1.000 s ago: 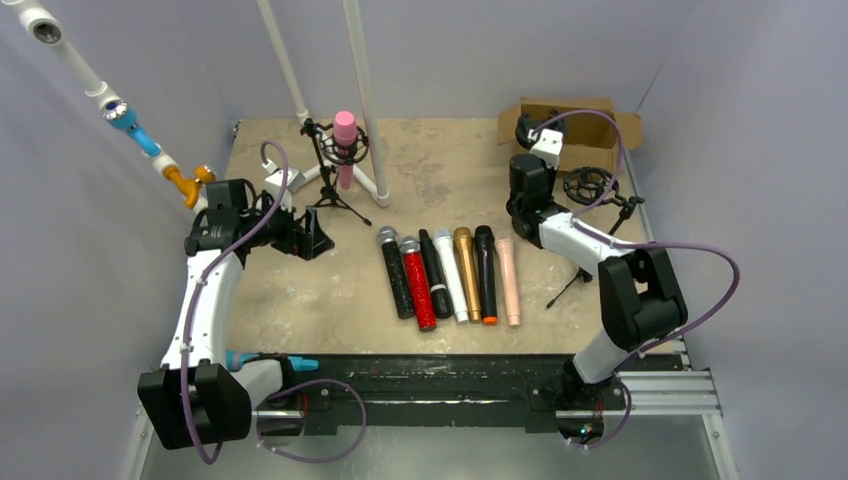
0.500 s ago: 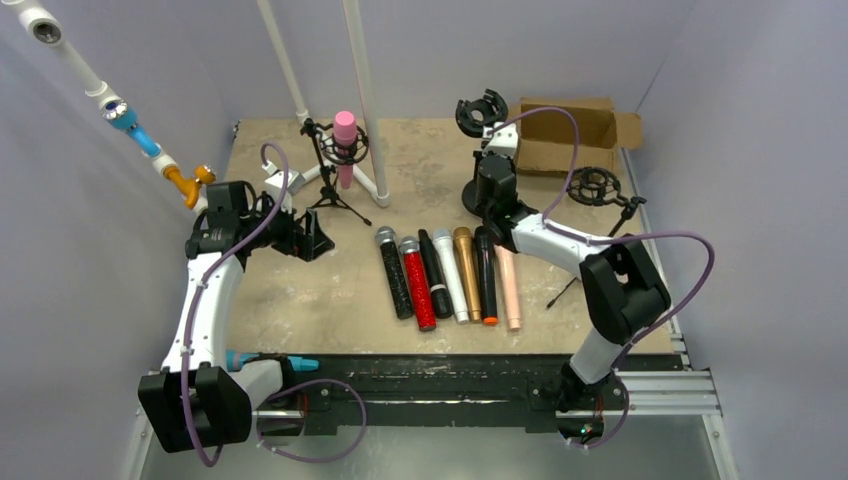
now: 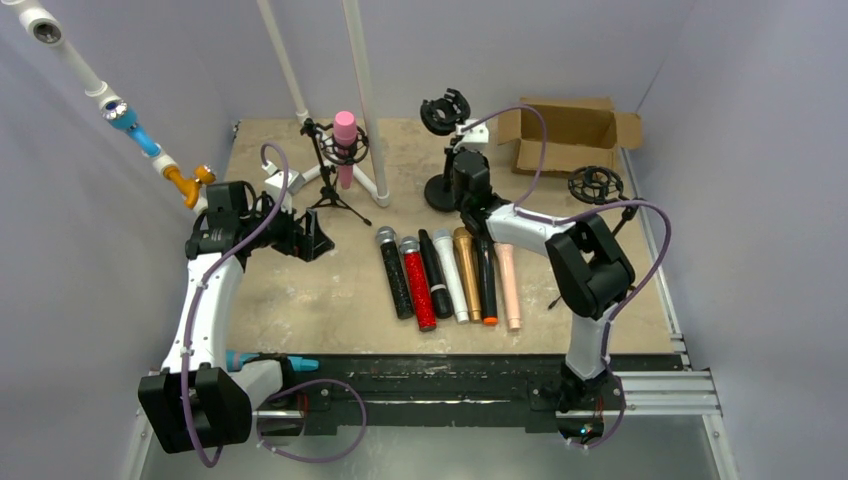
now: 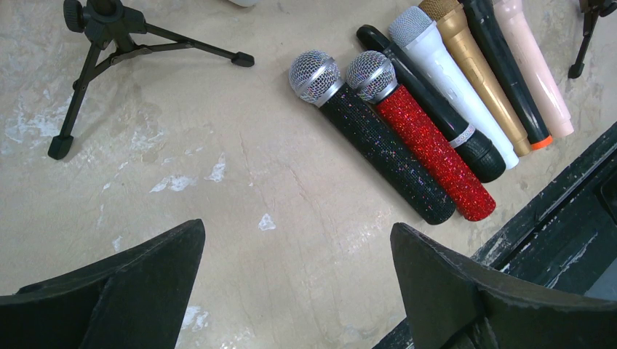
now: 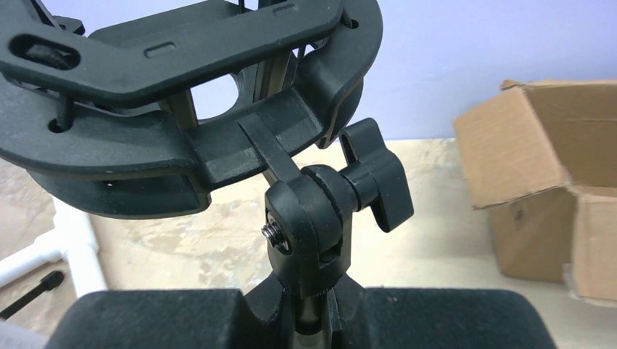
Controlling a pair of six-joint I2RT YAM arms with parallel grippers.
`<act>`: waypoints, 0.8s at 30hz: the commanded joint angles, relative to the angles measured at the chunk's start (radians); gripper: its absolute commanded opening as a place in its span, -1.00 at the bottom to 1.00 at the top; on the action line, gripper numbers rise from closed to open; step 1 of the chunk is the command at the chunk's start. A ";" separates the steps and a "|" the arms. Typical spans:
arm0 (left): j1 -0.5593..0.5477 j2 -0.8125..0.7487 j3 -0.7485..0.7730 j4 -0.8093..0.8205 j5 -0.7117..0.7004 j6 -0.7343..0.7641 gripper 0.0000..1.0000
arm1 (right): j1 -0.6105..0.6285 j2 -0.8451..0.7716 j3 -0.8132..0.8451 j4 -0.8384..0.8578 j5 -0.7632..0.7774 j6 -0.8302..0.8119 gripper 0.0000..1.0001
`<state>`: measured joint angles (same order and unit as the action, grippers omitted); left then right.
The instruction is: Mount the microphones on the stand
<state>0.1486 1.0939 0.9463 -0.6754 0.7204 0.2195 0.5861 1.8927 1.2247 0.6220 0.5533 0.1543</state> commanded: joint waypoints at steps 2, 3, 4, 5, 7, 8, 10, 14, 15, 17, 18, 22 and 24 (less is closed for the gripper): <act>0.004 -0.004 0.015 0.017 0.010 -0.004 1.00 | 0.048 0.004 0.084 0.109 -0.027 0.024 -1.00; 0.004 -0.003 0.014 0.016 0.010 -0.007 1.00 | 0.051 0.011 0.088 0.104 -0.028 0.022 -1.00; 0.005 -0.004 0.014 0.017 0.011 -0.007 1.00 | 0.053 0.017 0.092 0.096 -0.029 0.020 -1.00; 0.005 -0.005 0.015 0.017 0.011 -0.008 1.00 | 0.054 0.021 0.095 0.088 -0.028 0.018 -1.00; 0.004 -0.008 0.017 0.012 0.011 -0.006 1.00 | 0.054 0.026 0.096 0.068 -0.027 0.010 -1.00; 0.005 -0.011 0.015 0.010 0.009 -0.004 1.00 | 0.055 0.027 0.095 0.055 -0.027 0.007 -0.86; 0.005 -0.015 0.013 0.008 0.009 -0.003 1.00 | 0.055 0.026 0.092 0.029 -0.031 0.002 -0.62; 0.005 -0.017 0.016 0.000 0.013 -0.009 1.00 | 0.059 -0.004 0.054 -0.018 -0.035 0.011 -0.09; 0.005 -0.018 0.019 -0.004 0.017 -0.011 1.00 | 0.062 -0.014 0.045 -0.033 -0.031 0.016 0.01; 0.004 -0.020 0.024 -0.015 0.023 -0.009 1.00 | 0.068 -0.038 0.023 -0.062 -0.013 0.027 0.15; 0.005 -0.021 0.028 -0.023 0.023 -0.006 1.00 | 0.070 -0.055 0.009 -0.071 -0.005 0.032 0.21; 0.005 -0.033 0.039 -0.042 0.024 -0.002 1.00 | 0.077 -0.129 -0.020 -0.162 0.015 0.067 0.30; 0.004 -0.040 0.047 -0.058 0.023 -0.002 1.00 | 0.081 -0.173 -0.033 -0.231 0.023 0.098 0.33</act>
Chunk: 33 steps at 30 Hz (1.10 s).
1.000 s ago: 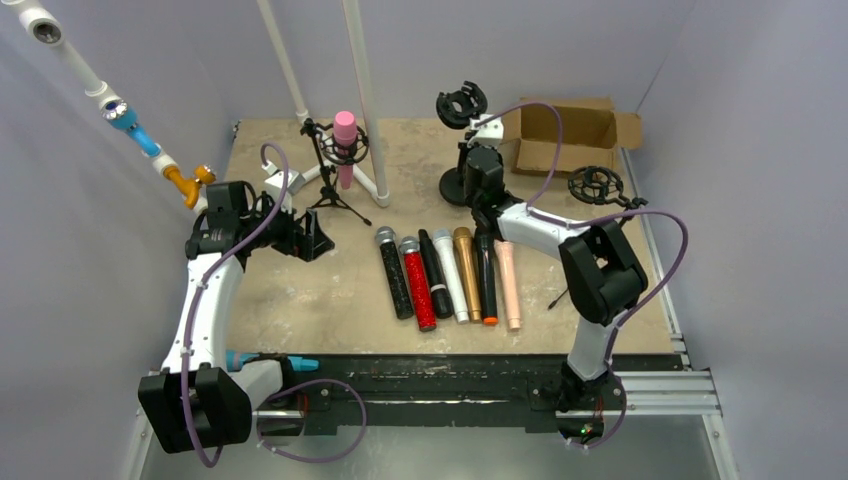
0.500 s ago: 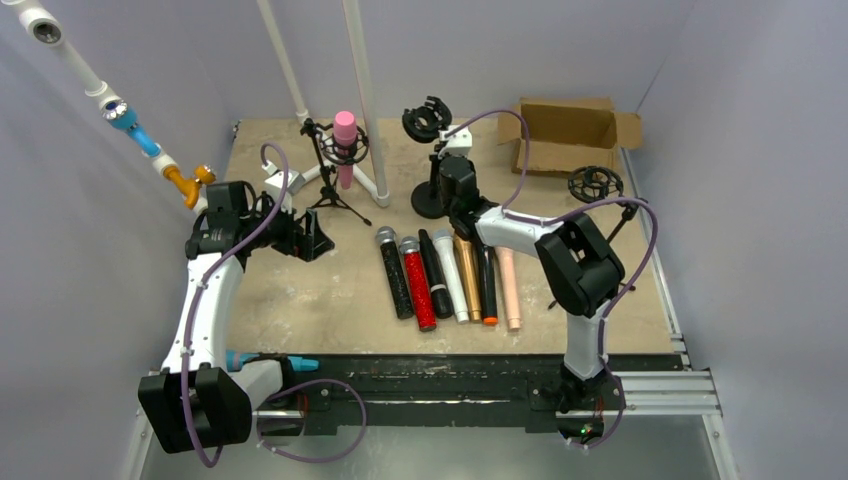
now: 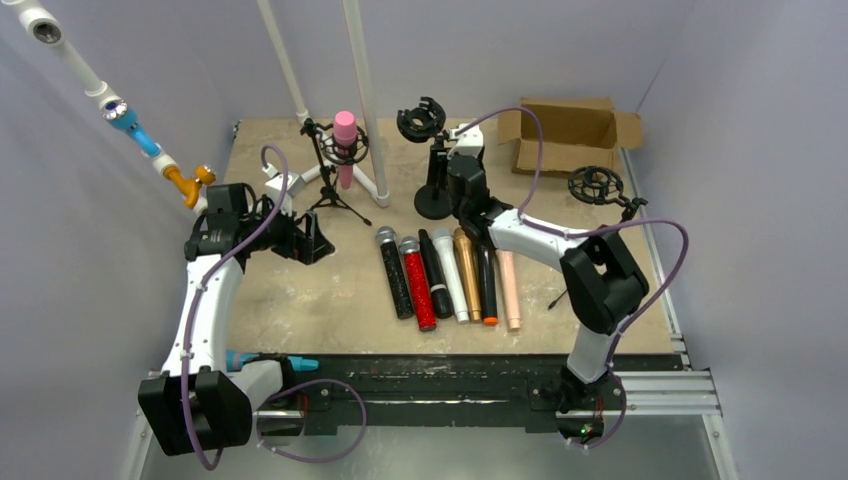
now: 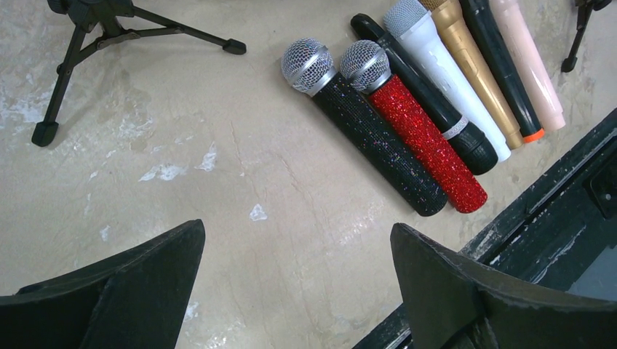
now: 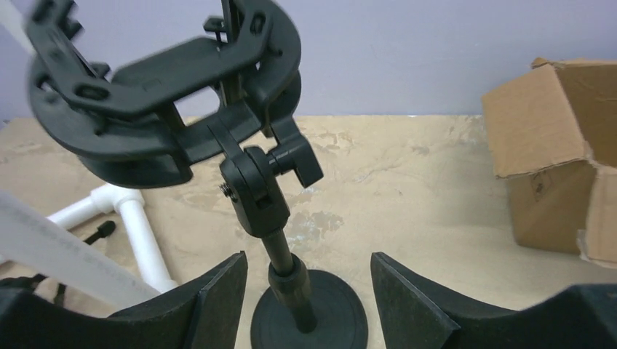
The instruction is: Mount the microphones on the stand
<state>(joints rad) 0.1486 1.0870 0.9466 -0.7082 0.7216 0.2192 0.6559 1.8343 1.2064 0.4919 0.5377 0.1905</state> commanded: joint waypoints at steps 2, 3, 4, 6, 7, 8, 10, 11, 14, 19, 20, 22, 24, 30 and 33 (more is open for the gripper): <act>0.005 -0.038 0.057 -0.045 0.017 -0.004 1.00 | 0.020 -0.160 -0.035 -0.176 0.041 0.098 0.37; 0.006 -0.039 0.065 -0.054 0.011 -0.008 1.00 | 0.027 -0.183 -0.047 -0.218 0.039 0.129 0.38; 0.006 -0.039 0.074 -0.063 0.004 -0.014 1.00 | 0.035 -0.209 -0.065 -0.257 0.028 0.142 0.37; 0.006 -0.034 0.092 -0.089 0.001 -0.023 1.00 | 0.070 -0.255 -0.105 -0.323 0.024 0.166 0.34; 0.006 -0.028 0.107 -0.112 0.004 -0.012 1.00 | 0.088 -0.276 -0.123 -0.367 0.026 0.186 0.32; 0.006 -0.021 0.127 -0.150 0.004 0.001 1.00 | 0.103 -0.294 -0.140 -0.421 0.012 0.207 0.30; 0.006 -0.003 0.175 -0.208 -0.002 0.026 1.00 | 0.137 -0.318 -0.169 -0.504 -0.019 0.254 0.28; 0.006 0.004 0.192 -0.230 0.000 0.038 1.00 | 0.153 -0.324 -0.183 -0.546 -0.034 0.273 0.26; 0.012 -0.005 0.200 -0.251 0.003 0.044 1.00 | 0.192 -0.329 -0.206 -0.647 -0.057 0.323 0.24; 0.021 -0.070 0.167 -0.206 -0.011 0.019 1.00 | 0.202 -0.308 -0.207 -0.722 -0.095 0.346 0.18; 0.022 -0.079 0.165 -0.204 -0.015 0.015 1.00 | 0.202 -0.297 -0.202 -0.728 -0.095 0.343 0.16; 0.021 -0.098 0.161 -0.202 -0.026 0.009 1.00 | 0.202 -0.272 -0.189 -0.732 -0.093 0.335 0.09; 0.021 -0.116 0.159 -0.199 -0.041 0.006 1.00 | 0.202 -0.248 -0.178 -0.730 -0.101 0.329 0.02; 0.022 -0.153 0.154 -0.177 -0.070 -0.008 1.00 | 0.201 -0.165 -0.161 -0.703 -0.101 0.322 -0.14; 0.022 -0.161 0.152 -0.160 -0.080 -0.018 1.00 | 0.202 -0.133 -0.150 -0.691 -0.097 0.317 -0.15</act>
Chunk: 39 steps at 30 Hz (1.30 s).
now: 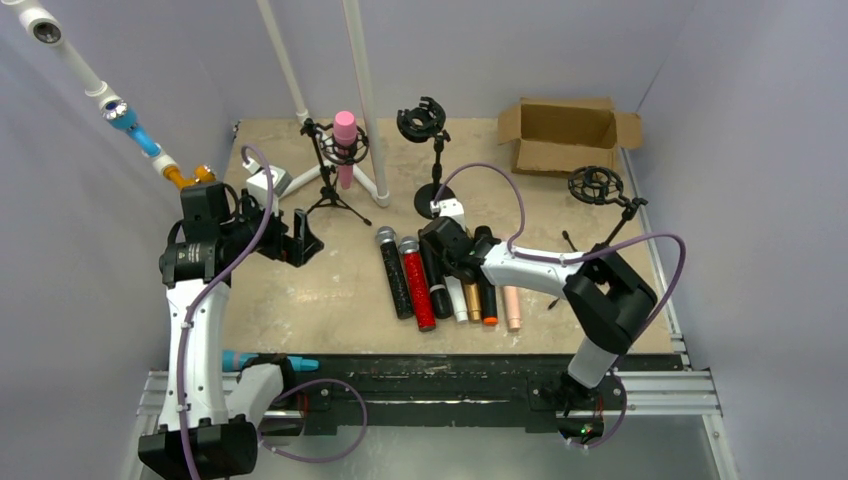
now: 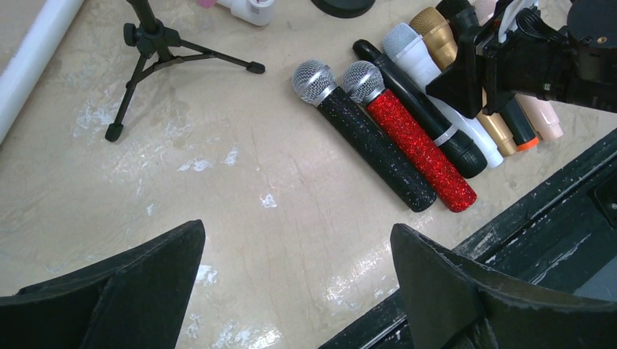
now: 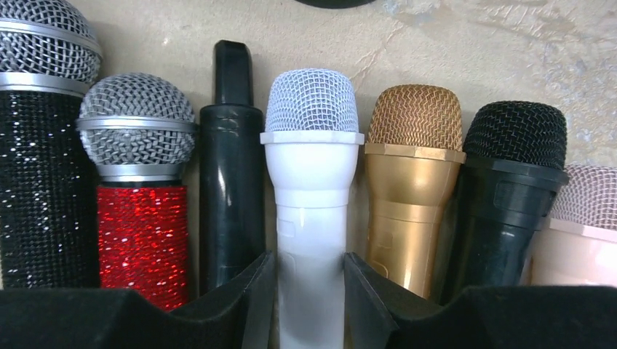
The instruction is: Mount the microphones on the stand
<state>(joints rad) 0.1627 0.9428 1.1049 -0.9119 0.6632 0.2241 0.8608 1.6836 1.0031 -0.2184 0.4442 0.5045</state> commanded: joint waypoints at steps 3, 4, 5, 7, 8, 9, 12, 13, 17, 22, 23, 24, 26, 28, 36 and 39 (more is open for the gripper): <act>0.008 -0.035 -0.014 0.066 -0.028 -0.025 1.00 | -0.003 0.042 0.066 0.014 0.010 -0.003 -0.15; 0.008 -0.048 -0.019 0.077 -0.029 -0.033 1.00 | -0.003 0.049 0.065 0.018 0.010 -0.003 -0.15; 0.007 -0.056 -0.022 0.085 -0.032 -0.035 1.00 | -0.003 0.055 0.064 0.021 0.010 -0.003 -0.14; 0.007 -0.074 -0.025 0.094 -0.028 -0.036 1.00 | -0.003 0.067 0.055 0.030 0.008 0.001 -0.14; 0.007 -0.079 -0.027 0.099 -0.023 -0.036 1.00 | -0.003 0.071 0.051 0.035 0.005 0.004 -0.13; 0.007 -0.083 -0.029 0.103 -0.021 -0.038 1.00 | -0.003 0.076 0.045 0.042 -0.001 0.007 -0.13; 0.007 -0.083 -0.028 0.098 -0.010 -0.050 1.00 | -0.003 0.089 0.037 0.052 -0.011 0.013 -0.12; 0.007 -0.078 -0.025 0.091 -0.003 -0.054 1.00 | -0.004 0.091 0.036 0.052 -0.012 0.014 -0.12; 0.007 -0.051 -0.005 0.055 0.027 -0.060 1.00 | -0.003 0.094 0.032 0.057 -0.014 0.012 -0.11; 0.007 -0.032 0.019 0.026 0.014 -0.057 1.00 | -0.002 0.092 0.035 0.050 -0.016 0.008 -0.06; 0.007 -0.032 0.022 0.025 0.012 -0.057 1.00 | -0.004 0.098 0.040 0.044 -0.016 0.007 -0.03; 0.007 -0.033 0.024 0.025 0.010 -0.057 1.00 | -0.003 0.105 0.042 0.038 -0.017 0.007 -0.02; 0.007 -0.035 0.025 0.021 0.010 -0.056 1.00 | -0.003 0.111 0.043 0.037 -0.021 0.010 -0.01; 0.007 -0.035 0.027 0.017 0.009 -0.054 1.00 | -0.003 0.108 0.039 0.041 -0.022 0.014 -0.04; 0.005 -0.029 0.039 0.003 0.023 -0.049 1.00 | -0.002 0.045 0.077 0.015 -0.003 0.014 -0.65; 0.005 -0.025 0.059 -0.009 0.044 -0.053 1.00 | 0.006 -0.046 0.122 0.000 0.013 0.018 -0.87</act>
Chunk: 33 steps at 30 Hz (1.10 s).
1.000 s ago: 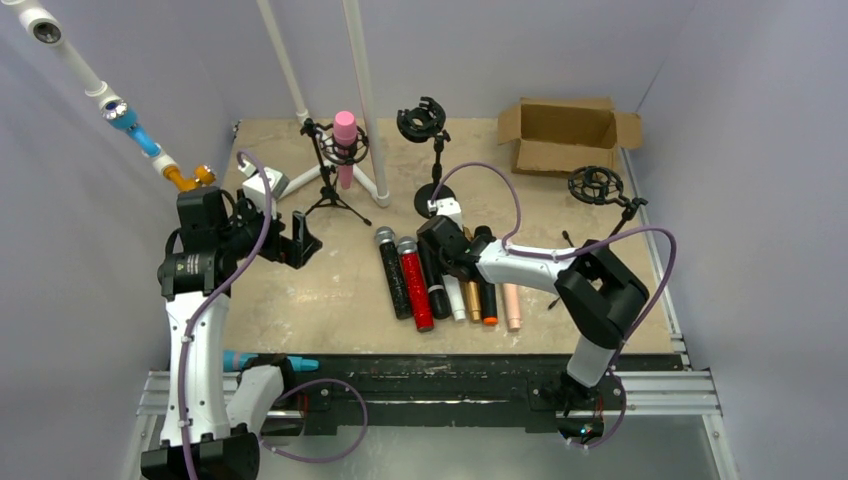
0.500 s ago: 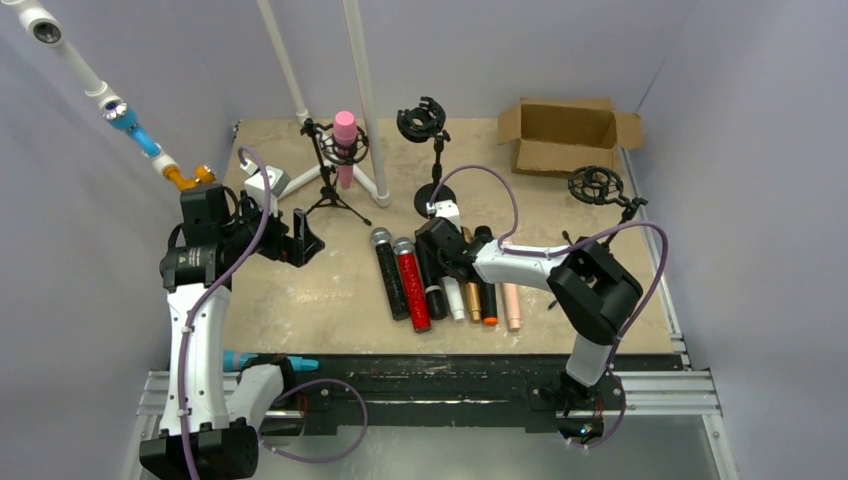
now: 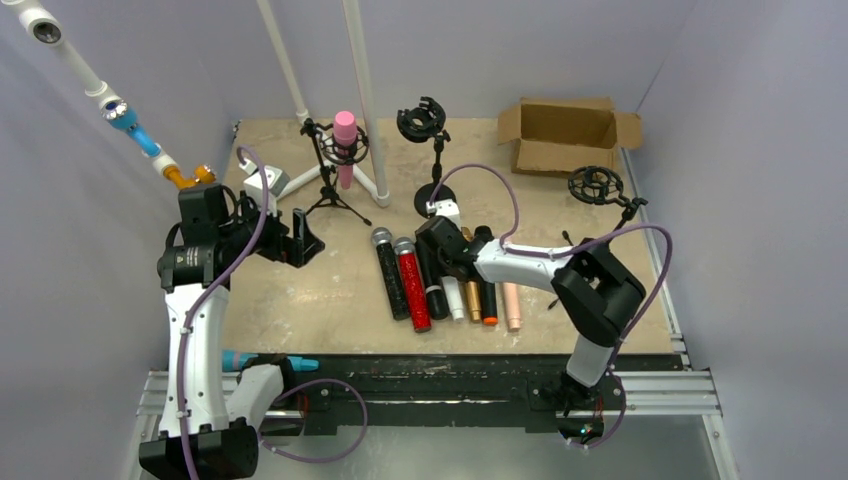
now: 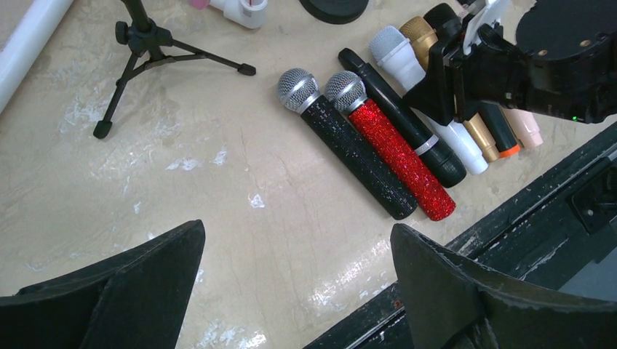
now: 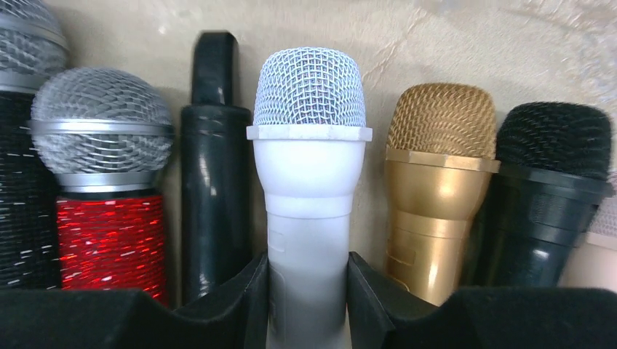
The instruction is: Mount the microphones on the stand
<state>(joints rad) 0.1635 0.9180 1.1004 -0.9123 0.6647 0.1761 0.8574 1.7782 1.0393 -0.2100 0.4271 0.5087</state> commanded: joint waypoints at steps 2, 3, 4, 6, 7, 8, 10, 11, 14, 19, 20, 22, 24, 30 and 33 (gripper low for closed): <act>0.003 0.004 0.089 -0.028 0.066 -0.005 1.00 | 0.044 -0.201 0.138 -0.056 0.087 0.027 -0.97; 0.001 0.010 0.108 -0.047 0.081 -0.006 1.00 | 0.074 -0.223 0.170 -0.089 0.116 0.039 -1.00; 0.000 0.018 0.129 -0.071 0.111 -0.004 1.00 | 0.101 -0.251 0.191 -0.103 0.138 0.042 -1.00; 0.001 0.037 0.172 -0.120 0.174 0.002 1.00 | 0.155 -0.298 0.221 -0.107 0.170 0.041 -1.00; 0.000 0.041 0.185 -0.135 0.209 -0.002 1.00 | 0.176 -0.317 0.237 -0.110 0.187 0.042 -1.00; 0.000 0.047 0.197 -0.146 0.246 -0.010 1.00 | 0.199 -0.332 0.254 -0.113 0.199 0.044 -1.00; 0.000 0.053 0.213 -0.164 0.323 -0.027 1.00 | 0.240 -0.359 0.280 -0.097 0.217 0.044 -1.00; -0.001 0.053 0.218 -0.168 0.358 -0.039 1.00 | 0.266 -0.372 0.288 -0.071 0.225 0.040 -1.00; -0.017 0.040 0.234 -0.181 0.444 -0.061 1.00 | 0.341 -0.382 0.325 0.029 0.243 0.014 -1.00; -0.058 -0.009 0.235 -0.165 0.514 -0.094 1.00 | 0.414 -0.345 0.368 0.247 0.259 -0.066 -1.00; -0.063 -0.016 0.231 -0.156 0.525 -0.108 1.00 | 0.423 -0.332 0.377 0.286 0.266 -0.080 -1.00; -0.071 -0.018 0.223 -0.154 0.546 -0.120 1.00 | 0.443 -0.304 0.404 0.349 0.282 -0.107 -1.00; -0.079 -0.018 0.216 -0.152 0.564 -0.135 1.00 | 0.458 -0.277 0.427 0.404 0.297 -0.134 -1.00; -0.094 -0.047 0.180 -0.106 0.589 -0.183 1.00 | 0.487 -0.231 0.431 0.562 0.326 -0.191 -1.00; -0.115 -0.059 0.153 -0.083 0.544 -0.200 1.00 | 0.500 -0.232 0.408 0.654 0.341 -0.212 -1.00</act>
<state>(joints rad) 0.0731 0.8764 1.2808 -1.0496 1.2083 0.0204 1.3415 1.5684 1.4330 0.2283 0.7166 0.3538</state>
